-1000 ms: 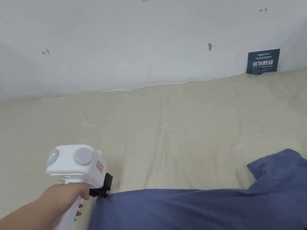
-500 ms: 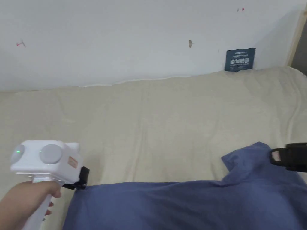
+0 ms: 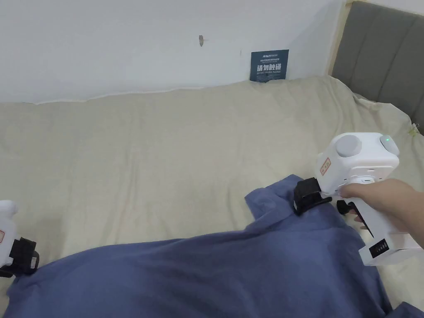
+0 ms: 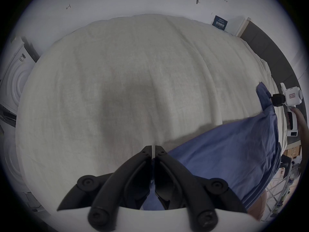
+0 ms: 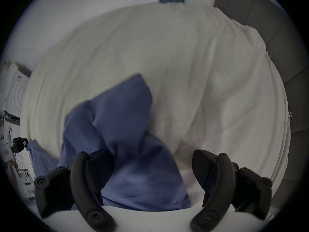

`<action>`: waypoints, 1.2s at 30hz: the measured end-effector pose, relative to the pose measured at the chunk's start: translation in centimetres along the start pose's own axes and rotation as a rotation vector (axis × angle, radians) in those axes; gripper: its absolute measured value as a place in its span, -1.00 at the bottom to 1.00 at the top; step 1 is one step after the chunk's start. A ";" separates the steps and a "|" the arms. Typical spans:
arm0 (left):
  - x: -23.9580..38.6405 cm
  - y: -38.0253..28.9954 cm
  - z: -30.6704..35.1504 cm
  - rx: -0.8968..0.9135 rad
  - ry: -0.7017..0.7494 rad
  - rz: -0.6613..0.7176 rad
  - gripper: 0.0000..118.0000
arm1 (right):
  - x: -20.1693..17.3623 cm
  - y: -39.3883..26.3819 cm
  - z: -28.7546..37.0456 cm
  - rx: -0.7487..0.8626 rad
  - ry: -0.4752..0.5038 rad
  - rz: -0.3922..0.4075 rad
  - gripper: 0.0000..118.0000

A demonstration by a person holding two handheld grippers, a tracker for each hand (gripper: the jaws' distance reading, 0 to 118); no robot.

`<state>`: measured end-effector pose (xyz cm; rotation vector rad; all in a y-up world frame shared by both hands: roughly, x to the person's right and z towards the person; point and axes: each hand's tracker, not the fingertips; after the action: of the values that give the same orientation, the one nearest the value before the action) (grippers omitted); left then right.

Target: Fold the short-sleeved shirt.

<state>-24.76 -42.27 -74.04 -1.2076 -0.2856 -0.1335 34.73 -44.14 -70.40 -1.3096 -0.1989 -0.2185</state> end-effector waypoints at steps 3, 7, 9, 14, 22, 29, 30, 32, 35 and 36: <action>0.0 -0.1 -0.3 -0.011 -0.002 0.001 -0.94 | 0.0 -0.6 1.3 0.051 -0.003 0.032 0.40; 0.0 -0.3 0.2 0.005 -0.025 0.030 -0.94 | -0.6 -1.6 2.5 0.053 0.146 0.038 -0.97; 0.0 -0.4 0.7 0.010 -0.032 0.041 -0.94 | 1.0 -1.3 5.7 0.097 0.101 0.063 -0.97; -0.4 -0.9 3.0 0.043 -0.051 0.058 -0.94 | 2.3 -1.8 8.7 0.147 0.182 -0.022 -0.97; -1.0 -3.3 8.5 0.108 -0.108 0.088 -0.94 | 3.2 -7.1 15.1 0.247 0.280 -0.053 -0.97; -0.8 -9.3 14.7 0.169 -0.141 0.065 -0.94 | 4.7 -15.0 20.8 0.299 0.330 -0.044 -0.97; -0.9 -10.4 15.5 0.187 -0.159 0.067 -0.94 | 4.9 -16.5 21.4 0.300 0.327 -0.040 -0.97; -0.9 -12.6 16.3 0.183 -0.194 0.073 -0.94 | 5.5 -18.9 22.0 0.312 0.302 0.004 -0.97; -0.8 -16.5 16.7 0.160 -0.218 0.070 -0.94 | 6.1 -22.9 22.1 0.308 0.275 0.026 -0.97; -0.8 -17.8 16.5 0.150 -0.225 0.076 -0.94 | 6.4 -24.4 21.7 0.290 0.296 0.003 -0.97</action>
<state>-32.39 -33.16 -52.88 -1.0836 -0.4383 0.0895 33.87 -29.37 -40.61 -0.9757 0.0238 -0.3639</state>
